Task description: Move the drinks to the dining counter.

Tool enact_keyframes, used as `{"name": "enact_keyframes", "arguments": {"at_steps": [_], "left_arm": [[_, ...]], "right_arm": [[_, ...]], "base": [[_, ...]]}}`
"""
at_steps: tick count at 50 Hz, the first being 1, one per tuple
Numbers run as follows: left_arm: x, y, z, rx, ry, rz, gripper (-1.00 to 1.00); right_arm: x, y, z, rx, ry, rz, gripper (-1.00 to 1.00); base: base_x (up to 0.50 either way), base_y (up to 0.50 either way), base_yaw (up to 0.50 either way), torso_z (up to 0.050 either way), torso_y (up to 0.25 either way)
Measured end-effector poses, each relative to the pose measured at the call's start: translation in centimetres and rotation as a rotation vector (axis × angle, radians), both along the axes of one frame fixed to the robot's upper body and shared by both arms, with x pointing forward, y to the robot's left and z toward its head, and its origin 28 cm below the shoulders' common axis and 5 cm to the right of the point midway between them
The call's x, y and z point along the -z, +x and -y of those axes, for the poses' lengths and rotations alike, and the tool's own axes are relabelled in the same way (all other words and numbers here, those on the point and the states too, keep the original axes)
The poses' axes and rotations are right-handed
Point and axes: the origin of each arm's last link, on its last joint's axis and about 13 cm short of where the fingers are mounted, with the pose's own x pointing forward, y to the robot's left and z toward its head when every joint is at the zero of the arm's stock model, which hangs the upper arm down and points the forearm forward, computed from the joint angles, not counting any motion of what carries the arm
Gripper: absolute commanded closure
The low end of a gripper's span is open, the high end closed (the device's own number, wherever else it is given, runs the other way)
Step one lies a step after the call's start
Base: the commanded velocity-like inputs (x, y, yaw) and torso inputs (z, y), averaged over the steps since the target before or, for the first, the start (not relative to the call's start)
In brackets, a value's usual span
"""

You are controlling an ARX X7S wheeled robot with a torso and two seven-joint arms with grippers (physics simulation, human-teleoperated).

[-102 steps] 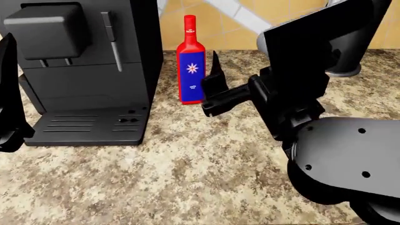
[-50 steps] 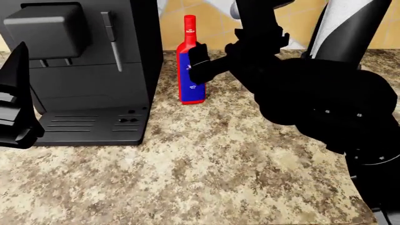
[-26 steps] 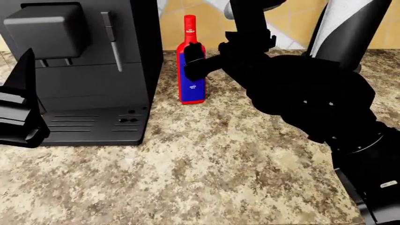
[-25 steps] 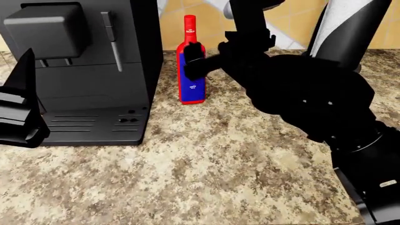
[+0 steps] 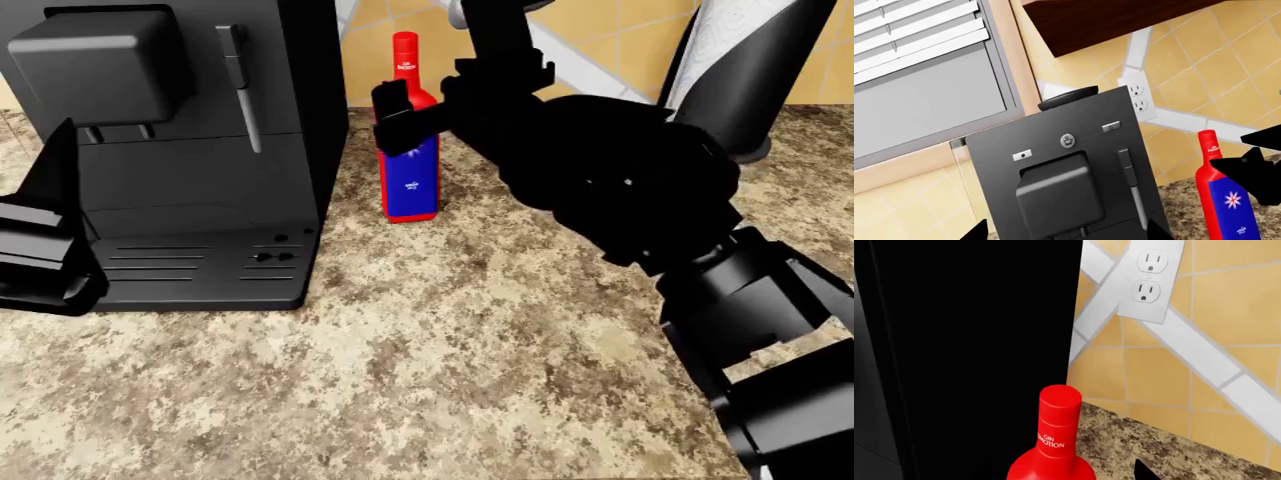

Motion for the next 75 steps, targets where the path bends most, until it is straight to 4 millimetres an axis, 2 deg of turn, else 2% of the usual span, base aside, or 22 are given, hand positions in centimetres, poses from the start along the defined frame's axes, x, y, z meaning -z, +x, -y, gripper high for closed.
{"name": "enact_keyframes", "arguments": {"at_steps": [28,40,41,60,75], "left_arm": [[0.8,0.0,-0.6,-0.027,-0.004,-0.023,-1.0],[1.0,-0.1,-0.8,-0.038,-0.004,-0.027,-1.0],[1.0,-0.1,-0.8,-0.038,-0.004,-0.027,-1.0],[1.3,-0.4,-1.0,-0.046,-0.008,-0.032,-1.0],[1.3,-0.5,-1.0,-0.047,-0.012,-0.028,-1.0]], "right_arm": [[0.5,3.5,-1.5,-0.025,-0.03,-0.017,-1.0],[1.3,4.3,-2.1,-0.05,-0.048,-0.044,-1.0],[1.4,4.3,-2.2,-0.052,-0.049,-0.046,1.0],[1.4,4.6,-1.7,-0.043,-0.032,-0.049,1.0],[1.2,3.9,-0.5,-0.013,-0.003,-0.046,1.0]], "base": [[0.0,0.0,0.0,0.0,0.0],[0.0,0.0,0.0,0.0,0.0],[0.0,0.0,0.0,0.0,0.0],[0.0,0.0,0.0,0.0,0.0],[0.0,0.0,0.0,0.0,0.0]]}}
